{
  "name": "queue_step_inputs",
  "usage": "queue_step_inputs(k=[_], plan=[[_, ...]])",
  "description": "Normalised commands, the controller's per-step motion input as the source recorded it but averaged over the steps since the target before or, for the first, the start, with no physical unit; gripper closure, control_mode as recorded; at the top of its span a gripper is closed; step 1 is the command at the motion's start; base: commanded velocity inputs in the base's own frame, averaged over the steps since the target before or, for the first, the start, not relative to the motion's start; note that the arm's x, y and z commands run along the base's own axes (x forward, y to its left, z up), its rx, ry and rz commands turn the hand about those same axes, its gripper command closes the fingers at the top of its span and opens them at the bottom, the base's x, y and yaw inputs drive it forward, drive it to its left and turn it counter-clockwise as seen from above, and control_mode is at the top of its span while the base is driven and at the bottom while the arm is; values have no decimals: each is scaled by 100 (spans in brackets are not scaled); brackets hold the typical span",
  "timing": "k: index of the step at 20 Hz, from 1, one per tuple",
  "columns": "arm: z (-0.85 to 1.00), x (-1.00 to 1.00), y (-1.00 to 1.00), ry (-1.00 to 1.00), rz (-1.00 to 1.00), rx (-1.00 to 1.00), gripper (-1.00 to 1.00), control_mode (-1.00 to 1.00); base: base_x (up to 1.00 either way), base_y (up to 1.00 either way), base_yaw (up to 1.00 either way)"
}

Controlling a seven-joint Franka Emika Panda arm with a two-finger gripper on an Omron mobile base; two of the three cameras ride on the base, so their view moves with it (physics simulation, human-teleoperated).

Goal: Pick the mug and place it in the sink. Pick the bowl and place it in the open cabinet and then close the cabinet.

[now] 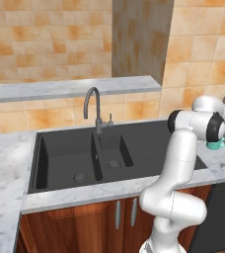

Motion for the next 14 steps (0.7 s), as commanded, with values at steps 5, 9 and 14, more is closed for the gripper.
queue_step_inputs(k=[5,9,14], plan=[[56,-18,0,-2,0,0,100,-100,0,0,0],[95,-20,13,-3,0,5,100,-100,0,0,0],[65,-19,41,-2,-3,23,100,-100,0,0,0]])
